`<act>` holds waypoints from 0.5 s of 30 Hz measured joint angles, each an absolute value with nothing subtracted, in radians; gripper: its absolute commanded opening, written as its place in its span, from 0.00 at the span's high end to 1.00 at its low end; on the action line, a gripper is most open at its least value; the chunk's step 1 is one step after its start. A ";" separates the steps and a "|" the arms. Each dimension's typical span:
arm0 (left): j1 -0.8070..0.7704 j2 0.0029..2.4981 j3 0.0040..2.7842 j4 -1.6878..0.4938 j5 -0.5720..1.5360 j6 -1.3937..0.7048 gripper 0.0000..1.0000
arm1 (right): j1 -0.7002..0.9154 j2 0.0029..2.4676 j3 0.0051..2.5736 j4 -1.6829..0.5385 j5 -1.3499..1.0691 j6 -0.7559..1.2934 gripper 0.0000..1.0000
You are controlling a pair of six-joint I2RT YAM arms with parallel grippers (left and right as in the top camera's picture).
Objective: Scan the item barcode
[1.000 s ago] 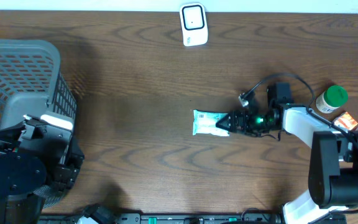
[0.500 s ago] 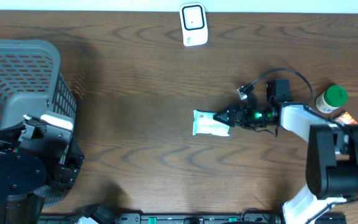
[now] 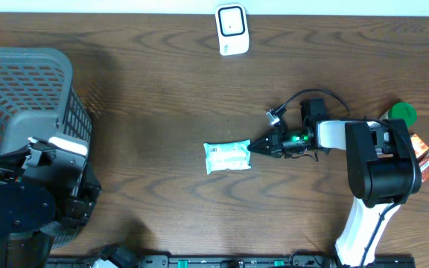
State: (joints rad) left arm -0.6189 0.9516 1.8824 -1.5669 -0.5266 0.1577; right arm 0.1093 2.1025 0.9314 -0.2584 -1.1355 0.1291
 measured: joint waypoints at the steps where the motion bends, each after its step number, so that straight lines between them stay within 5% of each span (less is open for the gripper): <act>1: -0.619 0.952 1.882 -1.567 -0.527 0.158 0.18 | 0.111 2.102 0.941 -0.287 -1.131 0.121 0.98; 5: -0.619 0.952 1.882 -1.567 -0.527 0.158 0.18 | 0.120 2.086 0.979 -0.476 -1.095 0.073 0.26; 11: -0.619 0.952 1.882 -1.567 -0.527 0.158 0.18 | 0.153 1.932 1.078 -0.777 -0.814 0.018 0.19; 13: -0.619 0.952 1.882 -1.567 -0.527 0.158 0.18 | 0.178 1.859 1.098 -0.826 -0.645 0.010 0.04; 15: -0.619 0.952 1.882 -1.567 -0.527 0.158 0.18 | 0.220 1.776 1.101 -0.827 -0.511 -0.022 0.01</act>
